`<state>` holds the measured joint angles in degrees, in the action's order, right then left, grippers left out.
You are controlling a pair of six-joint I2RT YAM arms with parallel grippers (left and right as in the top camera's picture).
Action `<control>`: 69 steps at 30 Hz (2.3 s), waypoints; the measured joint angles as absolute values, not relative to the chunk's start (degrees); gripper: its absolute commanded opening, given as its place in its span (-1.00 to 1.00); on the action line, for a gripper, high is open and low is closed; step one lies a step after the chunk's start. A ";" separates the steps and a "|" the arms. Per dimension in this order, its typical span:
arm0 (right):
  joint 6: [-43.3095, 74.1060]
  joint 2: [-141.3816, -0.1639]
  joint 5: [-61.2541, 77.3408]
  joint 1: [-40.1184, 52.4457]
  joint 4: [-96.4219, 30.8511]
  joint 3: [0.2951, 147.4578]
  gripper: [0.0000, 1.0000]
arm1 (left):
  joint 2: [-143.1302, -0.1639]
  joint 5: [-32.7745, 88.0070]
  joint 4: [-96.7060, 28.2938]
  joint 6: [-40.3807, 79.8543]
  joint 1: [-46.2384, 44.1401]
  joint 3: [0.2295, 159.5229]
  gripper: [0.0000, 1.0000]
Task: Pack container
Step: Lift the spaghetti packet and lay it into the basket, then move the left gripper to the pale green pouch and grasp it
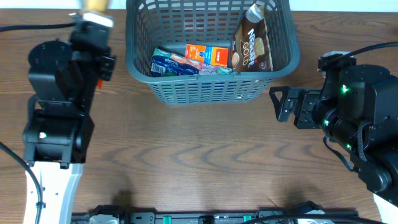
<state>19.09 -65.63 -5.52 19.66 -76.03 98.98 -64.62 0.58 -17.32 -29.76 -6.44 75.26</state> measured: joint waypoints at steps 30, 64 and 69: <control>19.09 -65.63 -5.52 19.66 -76.03 98.98 0.99 | -78.67 6.48 -10.00 -61.93 -29.43 75.26 0.97; 19.09 -65.63 -5.50 19.66 -76.03 98.98 0.98 | -67.94 -11.62 -30.22 -9.10 11.57 77.49 0.97; 19.09 -65.63 -5.48 19.66 -76.03 98.98 0.99 | -77.43 -6.42 -33.71 -7.25 16.64 77.49 0.97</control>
